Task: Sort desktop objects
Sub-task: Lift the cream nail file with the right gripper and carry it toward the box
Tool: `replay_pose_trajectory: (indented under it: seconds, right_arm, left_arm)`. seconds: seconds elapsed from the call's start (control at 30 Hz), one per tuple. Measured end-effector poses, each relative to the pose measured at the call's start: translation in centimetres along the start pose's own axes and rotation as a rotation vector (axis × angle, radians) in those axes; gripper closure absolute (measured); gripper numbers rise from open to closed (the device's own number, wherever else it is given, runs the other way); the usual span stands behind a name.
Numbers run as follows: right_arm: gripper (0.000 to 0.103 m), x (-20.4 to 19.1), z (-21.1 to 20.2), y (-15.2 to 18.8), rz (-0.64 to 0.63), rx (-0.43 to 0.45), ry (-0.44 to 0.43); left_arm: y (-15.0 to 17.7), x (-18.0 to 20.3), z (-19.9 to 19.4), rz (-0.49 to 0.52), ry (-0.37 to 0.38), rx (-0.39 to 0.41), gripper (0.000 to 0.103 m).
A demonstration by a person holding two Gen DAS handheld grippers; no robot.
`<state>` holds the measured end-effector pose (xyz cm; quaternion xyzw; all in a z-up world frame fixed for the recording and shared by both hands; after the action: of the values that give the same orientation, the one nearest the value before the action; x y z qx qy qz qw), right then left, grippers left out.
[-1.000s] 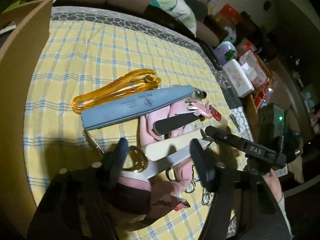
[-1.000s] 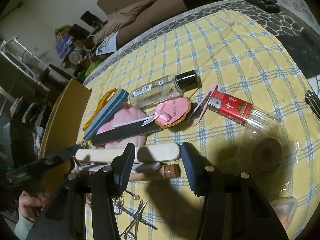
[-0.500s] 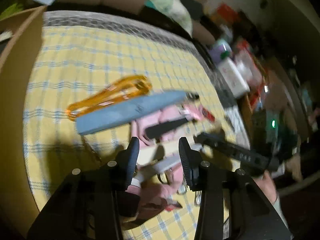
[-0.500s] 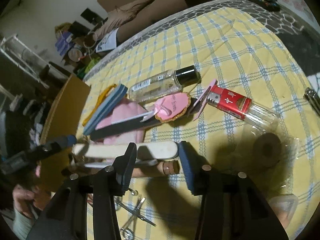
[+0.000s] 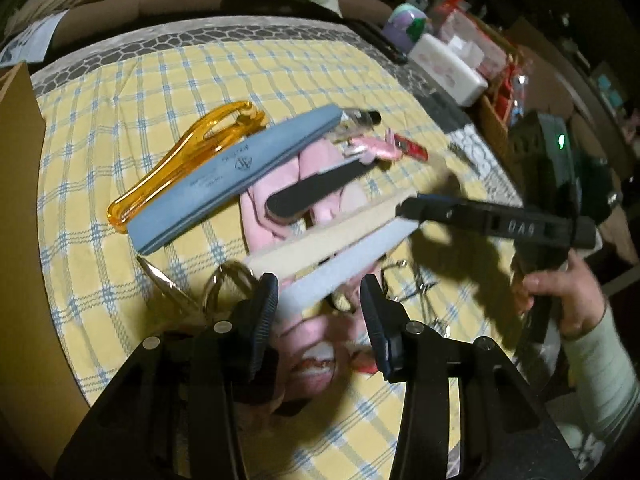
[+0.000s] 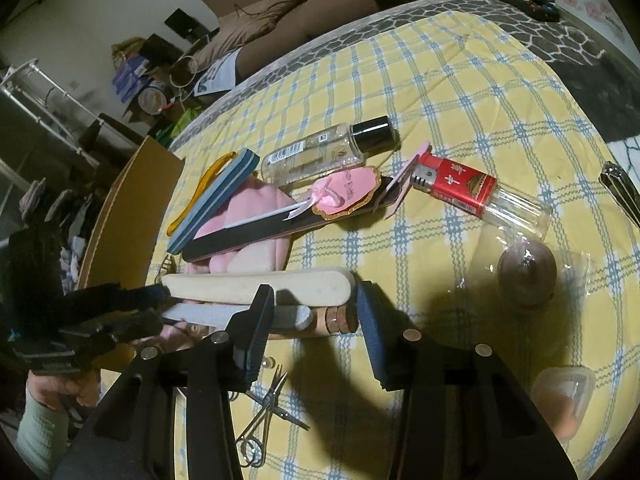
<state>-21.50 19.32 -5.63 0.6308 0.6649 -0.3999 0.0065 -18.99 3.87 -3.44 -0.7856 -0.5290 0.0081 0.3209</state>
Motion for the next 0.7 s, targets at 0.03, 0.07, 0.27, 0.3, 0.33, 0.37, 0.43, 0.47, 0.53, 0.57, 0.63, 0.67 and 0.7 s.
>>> replay_pose_trajectory:
  seconds: [0.03, 0.07, 0.27, 0.3, 0.33, 0.37, 0.43, 0.47, 0.53, 0.57, 0.63, 0.67, 0.7]
  right_arm:
    - [0.059, -0.1, -0.1, 0.1, -0.003, -0.006, 0.001]
    - [0.059, -0.2, -0.2, 0.2, -0.011, -0.014, 0.003]
    - [0.057, -2.8, -1.0, 1.5, -0.135, -0.11, -0.023]
    - [0.057, -2.9, -1.2, 1.2, -0.148, -0.1, -0.007]
    - [0.057, -2.8, -1.5, 0.7, -0.166, -0.078, 0.025]
    - [0.057, -2.7, -1.7, 0.3, -0.188, -0.056, 0.054]
    - [0.057, -2.9, -1.6, -0.1, -0.229, -0.034, 0.077]
    - [0.057, -3.0, -1.3, -0.1, -0.233, -0.028, 0.076]
    - [0.054, -2.9, -0.5, 0.1, -0.22, -0.026, 0.067]
    - [0.053, -2.9, 0.2, 0.4, -0.201, -0.042, 0.054]
    - [0.052, -3.1, 1.0, 0.9, -0.179, -0.059, 0.021]
    - [0.052, -3.3, 1.2, 1.0, -0.18, -0.066, 0.012]
    - [0.052, -3.6, 1.2, 1.0, -0.189, -0.071, 0.003]
  left_arm:
    - [0.2, -0.2, 0.0, 0.007, -0.015, -0.004, 0.063]
    - [0.4, -0.3, 0.0, 0.013, -0.028, -0.006, 0.063]
    - [-0.4, -2.3, -0.3, -0.126, -0.016, 0.026, 0.048]
    - [-0.7, -2.6, -0.2, -0.18, 0.004, 0.036, 0.038]
    - [-0.8, -2.9, -0.1, -0.223, 0.017, 0.042, 0.036]
    - [-0.9, -3.1, 0.1, -0.268, 0.035, 0.047, 0.036]
    - [-1.2, -3.3, 0.3, -0.321, 0.062, 0.061, 0.036]
    - [-1.4, -3.5, 0.4, -0.351, 0.067, 0.07, 0.036]
    - [-1.7, -3.9, 0.8, -0.415, 0.098, 0.08, 0.036]
    - [-1.8, -4.2, 1.0, -0.456, 0.112, 0.086, 0.036]
    - [-1.9, -4.4, 1.4, -0.486, 0.118, 0.09, 0.036]
    - [-2.0, -4.4, 1.7, -0.496, 0.122, 0.094, 0.036]
    - [-2.0, -4.4, 1.7, -0.501, 0.125, 0.097, 0.037]
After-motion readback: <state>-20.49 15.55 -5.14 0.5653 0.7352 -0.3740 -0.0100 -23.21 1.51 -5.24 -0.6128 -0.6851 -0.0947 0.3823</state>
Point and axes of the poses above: each gripper's, at about its wrist camera, not at the fingertips, and z roughly the way its jaws point, x to its right, y to its underside, the point moved 9 cm from there along z, roughly the way its jaws point, and after that the axes turned 7 degrees about x, right-handed, at the moved point
